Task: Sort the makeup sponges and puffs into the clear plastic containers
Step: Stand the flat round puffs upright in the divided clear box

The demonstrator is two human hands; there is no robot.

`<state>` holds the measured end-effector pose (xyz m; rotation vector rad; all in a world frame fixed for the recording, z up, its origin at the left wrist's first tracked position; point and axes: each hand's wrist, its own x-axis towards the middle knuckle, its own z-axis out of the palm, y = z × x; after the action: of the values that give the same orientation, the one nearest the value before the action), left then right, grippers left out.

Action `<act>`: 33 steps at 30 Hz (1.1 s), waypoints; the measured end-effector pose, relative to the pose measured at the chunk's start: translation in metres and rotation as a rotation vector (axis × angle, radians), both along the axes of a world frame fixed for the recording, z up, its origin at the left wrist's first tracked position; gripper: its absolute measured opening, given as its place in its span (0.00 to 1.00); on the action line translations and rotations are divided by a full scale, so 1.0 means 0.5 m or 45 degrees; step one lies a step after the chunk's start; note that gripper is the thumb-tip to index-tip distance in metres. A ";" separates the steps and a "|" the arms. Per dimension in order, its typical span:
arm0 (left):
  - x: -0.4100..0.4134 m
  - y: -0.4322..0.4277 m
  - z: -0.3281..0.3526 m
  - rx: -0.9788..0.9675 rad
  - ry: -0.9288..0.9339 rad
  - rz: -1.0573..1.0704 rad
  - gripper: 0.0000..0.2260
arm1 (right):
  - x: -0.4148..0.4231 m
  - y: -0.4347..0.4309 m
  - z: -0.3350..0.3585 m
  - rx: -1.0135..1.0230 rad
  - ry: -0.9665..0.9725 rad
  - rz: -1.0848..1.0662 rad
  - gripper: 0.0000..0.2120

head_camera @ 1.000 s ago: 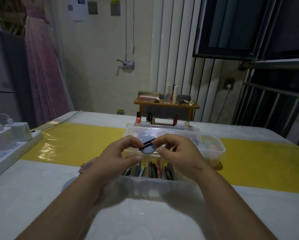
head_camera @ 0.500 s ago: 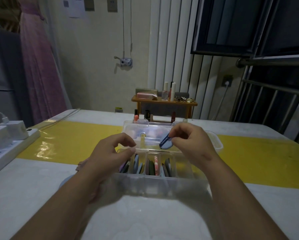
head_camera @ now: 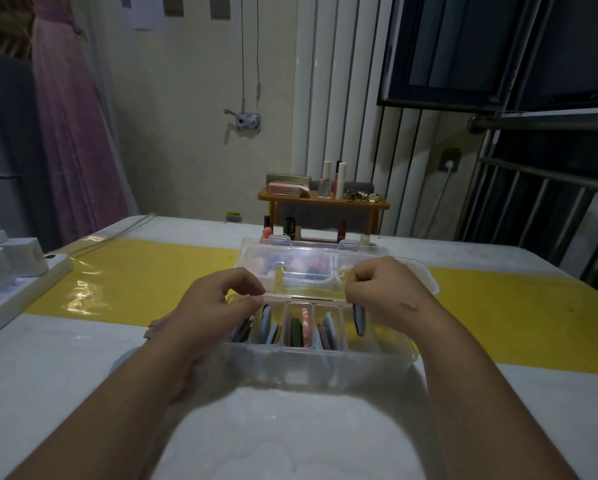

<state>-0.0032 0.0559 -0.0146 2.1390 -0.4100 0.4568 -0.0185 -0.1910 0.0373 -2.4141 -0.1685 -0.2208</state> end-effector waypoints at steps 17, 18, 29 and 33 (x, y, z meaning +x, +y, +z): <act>-0.001 0.000 0.001 0.001 0.027 0.000 0.05 | -0.009 0.008 -0.003 -0.322 0.301 0.017 0.06; 0.000 0.001 0.001 -0.008 0.034 -0.006 0.03 | -0.009 0.009 -0.003 -0.335 0.311 0.017 0.06; -0.001 0.001 0.003 -0.028 0.055 -0.016 0.04 | -0.012 0.013 -0.005 -0.299 0.294 -0.035 0.06; -0.002 0.002 0.004 -0.027 0.073 -0.001 0.05 | -0.013 0.014 -0.002 -0.295 0.250 -0.037 0.05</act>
<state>-0.0044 0.0570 -0.0124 2.1262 -0.3718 0.3968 -0.0249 -0.1839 0.0361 -2.6515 -0.0726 0.0258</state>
